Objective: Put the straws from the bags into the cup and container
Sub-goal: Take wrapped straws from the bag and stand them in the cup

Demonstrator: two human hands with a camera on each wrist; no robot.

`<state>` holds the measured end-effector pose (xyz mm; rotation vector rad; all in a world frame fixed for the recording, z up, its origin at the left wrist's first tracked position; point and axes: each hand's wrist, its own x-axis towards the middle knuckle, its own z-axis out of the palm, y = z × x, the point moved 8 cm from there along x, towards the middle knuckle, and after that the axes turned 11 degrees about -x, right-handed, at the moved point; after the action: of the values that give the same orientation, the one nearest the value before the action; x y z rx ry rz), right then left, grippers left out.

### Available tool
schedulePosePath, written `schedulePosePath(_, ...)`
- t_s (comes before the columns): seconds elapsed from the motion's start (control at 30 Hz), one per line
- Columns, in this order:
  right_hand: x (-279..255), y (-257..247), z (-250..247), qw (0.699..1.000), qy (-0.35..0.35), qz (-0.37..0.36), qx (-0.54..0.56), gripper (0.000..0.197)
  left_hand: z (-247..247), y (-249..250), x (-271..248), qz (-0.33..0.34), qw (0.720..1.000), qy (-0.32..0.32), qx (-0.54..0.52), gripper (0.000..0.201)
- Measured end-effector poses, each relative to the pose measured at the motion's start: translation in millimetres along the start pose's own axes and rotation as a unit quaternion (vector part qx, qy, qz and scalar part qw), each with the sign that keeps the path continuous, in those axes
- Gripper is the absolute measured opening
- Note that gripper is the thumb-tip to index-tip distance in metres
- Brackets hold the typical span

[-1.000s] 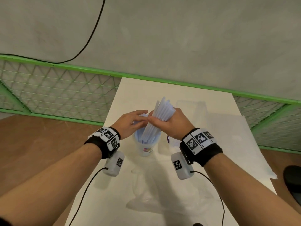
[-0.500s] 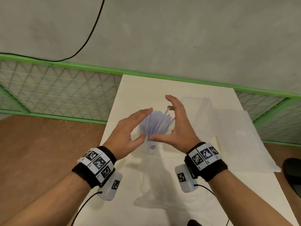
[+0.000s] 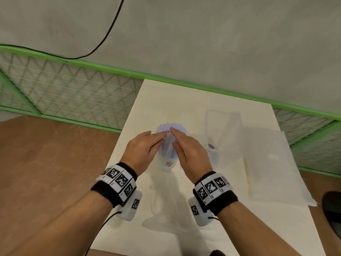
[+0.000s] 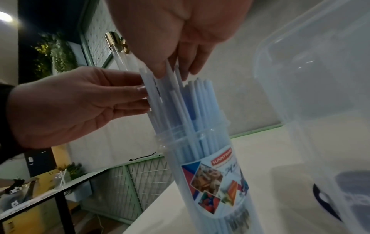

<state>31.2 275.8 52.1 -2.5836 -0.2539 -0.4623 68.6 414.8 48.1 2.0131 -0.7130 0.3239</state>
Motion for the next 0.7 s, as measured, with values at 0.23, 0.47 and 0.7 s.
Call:
schedulePosePath(0.23,4,16,-2,1.000,0.001,0.017,0.019,0.039,8,-1,-3,0.035,0.991,-0.002,0.128,0.029)
schedulePosePath(0.47,10,10,-6,0.994,0.053,-0.041,-0.082,0.029,9,-1,-21,-0.042,0.999,-0.016,0.026,0.048)
schedulePosePath(0.7,1,9,4,0.998,-0.069,-0.010,-0.004,0.057,10,13,-22,-0.031,0.999,-0.006,-0.034,0.046)
